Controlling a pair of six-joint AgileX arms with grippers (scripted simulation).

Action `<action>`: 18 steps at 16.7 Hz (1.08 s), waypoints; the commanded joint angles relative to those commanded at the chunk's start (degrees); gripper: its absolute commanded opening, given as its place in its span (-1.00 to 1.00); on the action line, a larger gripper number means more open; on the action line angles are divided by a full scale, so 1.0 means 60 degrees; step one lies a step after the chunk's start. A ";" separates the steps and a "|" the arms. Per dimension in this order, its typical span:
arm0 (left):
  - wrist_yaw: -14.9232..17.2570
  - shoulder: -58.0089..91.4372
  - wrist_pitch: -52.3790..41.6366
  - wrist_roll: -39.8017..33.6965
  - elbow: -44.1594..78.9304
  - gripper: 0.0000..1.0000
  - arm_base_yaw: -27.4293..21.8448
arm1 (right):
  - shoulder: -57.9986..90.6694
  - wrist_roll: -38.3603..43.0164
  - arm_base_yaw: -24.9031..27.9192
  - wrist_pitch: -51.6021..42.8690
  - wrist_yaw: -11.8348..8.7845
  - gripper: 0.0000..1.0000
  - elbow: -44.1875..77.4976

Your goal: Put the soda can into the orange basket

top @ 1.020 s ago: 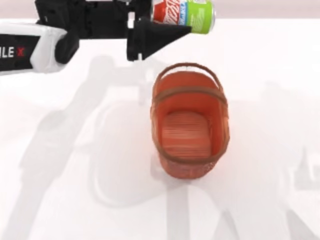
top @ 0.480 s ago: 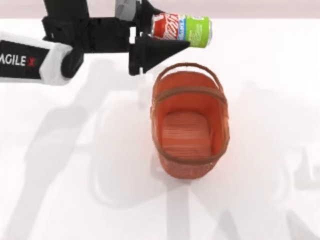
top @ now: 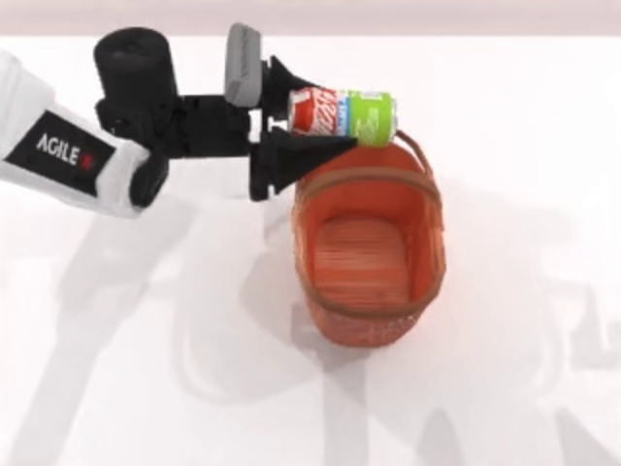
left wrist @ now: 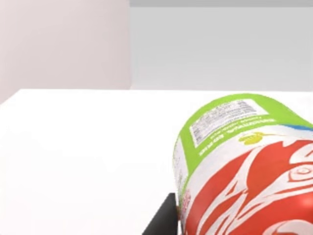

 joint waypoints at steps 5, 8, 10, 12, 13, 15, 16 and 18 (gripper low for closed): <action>0.0000 0.0000 0.0000 0.0000 0.0000 -0.55 0.0000 | 0.0000 0.0000 0.0000 0.0000 0.0000 1.00 0.0000; 0.0000 0.0000 0.0000 0.0000 0.0000 -0.10 0.0000 | 0.0000 0.0000 0.0000 0.0000 0.0000 1.00 0.0000; 0.0000 0.0000 0.0000 0.0000 0.0000 0.21 0.0000 | 0.0000 0.0000 0.0000 0.0000 0.0000 1.00 0.0000; 0.0000 0.0000 0.0000 0.0000 0.0000 0.51 0.0000 | 0.0000 0.0000 0.0000 0.0000 0.0000 1.00 0.0000; 0.0000 0.0000 0.0000 0.0000 0.0000 0.66 0.0000 | 0.0000 0.0000 0.0000 0.0000 0.0000 1.00 0.0000; 0.0000 0.0000 0.0000 0.0000 0.0000 0.96 0.0000 | 0.0000 0.0000 0.0000 0.0000 0.0000 1.00 0.0000; 0.0000 0.0000 0.0000 0.0000 0.0000 1.00 0.0000 | 0.0000 0.0000 0.0000 0.0000 0.0000 1.00 0.0000; 0.0000 0.0000 0.0000 0.0000 0.0000 1.00 0.0000 | 0.0000 0.0000 0.0000 0.0000 0.0000 1.00 0.0000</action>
